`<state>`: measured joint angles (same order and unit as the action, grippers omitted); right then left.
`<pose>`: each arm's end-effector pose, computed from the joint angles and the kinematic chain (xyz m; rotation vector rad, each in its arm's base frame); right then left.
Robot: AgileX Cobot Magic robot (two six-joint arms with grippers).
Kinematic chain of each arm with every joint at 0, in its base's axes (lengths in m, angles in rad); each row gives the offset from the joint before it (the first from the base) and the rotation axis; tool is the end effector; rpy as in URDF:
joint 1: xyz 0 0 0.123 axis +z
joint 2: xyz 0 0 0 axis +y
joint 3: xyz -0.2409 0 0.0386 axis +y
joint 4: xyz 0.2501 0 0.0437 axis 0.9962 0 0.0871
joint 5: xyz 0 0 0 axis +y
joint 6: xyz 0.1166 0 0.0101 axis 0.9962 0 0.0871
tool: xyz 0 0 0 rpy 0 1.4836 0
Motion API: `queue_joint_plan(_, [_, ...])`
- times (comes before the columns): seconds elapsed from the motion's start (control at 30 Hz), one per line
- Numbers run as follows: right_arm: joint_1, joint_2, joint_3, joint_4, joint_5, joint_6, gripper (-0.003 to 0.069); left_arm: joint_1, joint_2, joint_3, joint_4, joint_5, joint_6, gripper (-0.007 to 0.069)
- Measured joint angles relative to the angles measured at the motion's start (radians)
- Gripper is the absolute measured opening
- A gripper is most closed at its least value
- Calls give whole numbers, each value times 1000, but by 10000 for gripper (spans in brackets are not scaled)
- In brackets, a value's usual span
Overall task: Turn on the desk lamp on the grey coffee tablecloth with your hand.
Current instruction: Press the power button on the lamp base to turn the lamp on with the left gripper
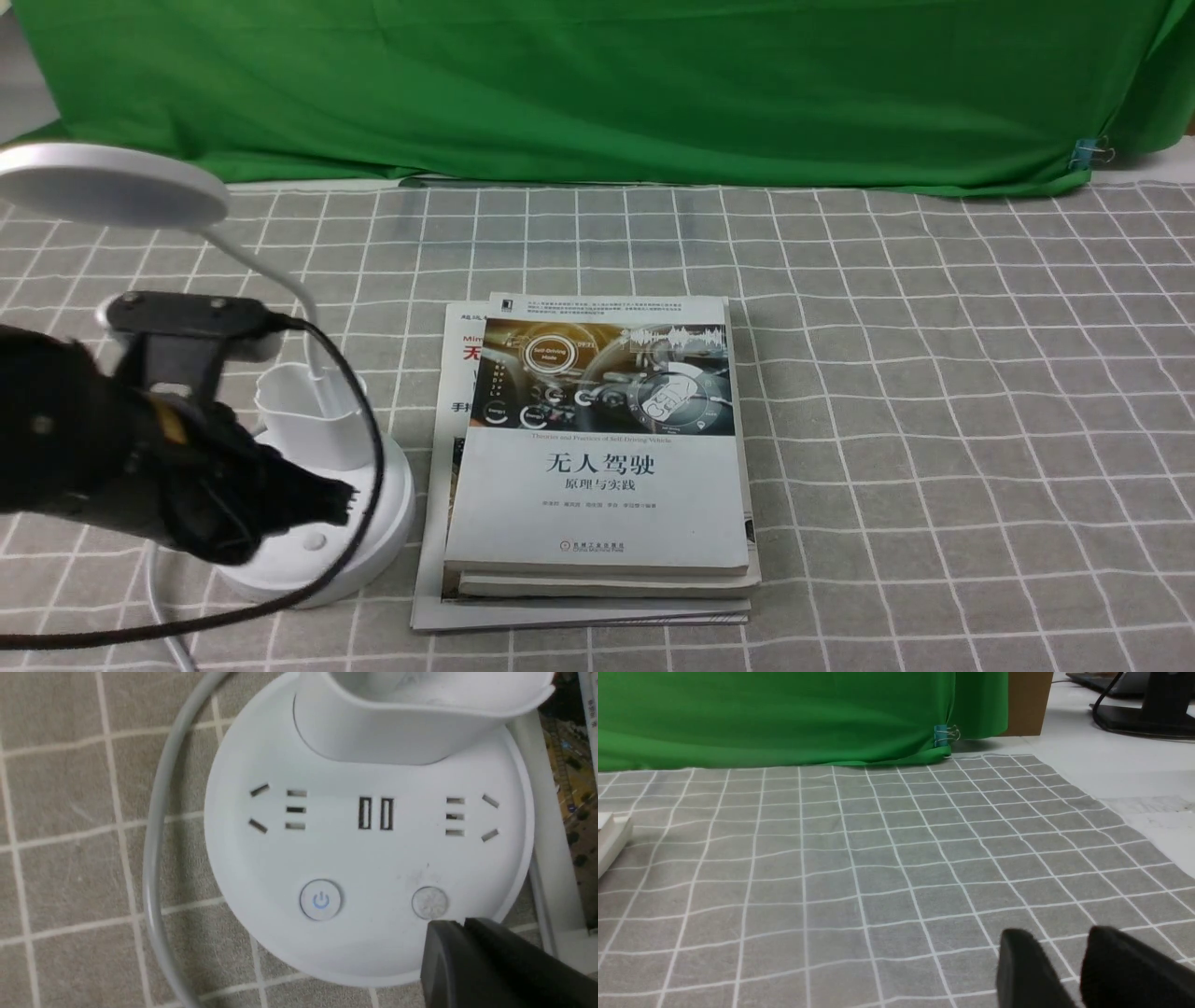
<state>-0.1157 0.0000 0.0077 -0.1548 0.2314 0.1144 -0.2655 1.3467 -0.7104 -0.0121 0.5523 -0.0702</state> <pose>0.1239 -0.0186 0.1859 0.0945 1.7194 -0.1429 0.2546 -0.0700 0.1486 0.2494 2.6661 -0.1186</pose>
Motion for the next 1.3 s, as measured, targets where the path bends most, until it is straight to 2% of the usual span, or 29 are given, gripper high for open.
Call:
queue_joint_plan(0.07, [0,0,0,0,0,0,245,-30,45,-1,45,-19,-51,6])
queue_joint_plan(0.3, [0,0,0,0,0,0,245,-34,117,-1,69,-98,-59,6])
queue_joint_plan(0.97, [0,0,0,0,0,0,245,-34,165,-11,73,-96,-62,6])
queue_joint_plan(1.1, [0,0,0,0,0,0,245,-34,94,-6,73,-45,-67,6])
queue_joint_plan(1.3, [0,0,0,0,0,0,245,-34,-180,60,76,0,-88,6])
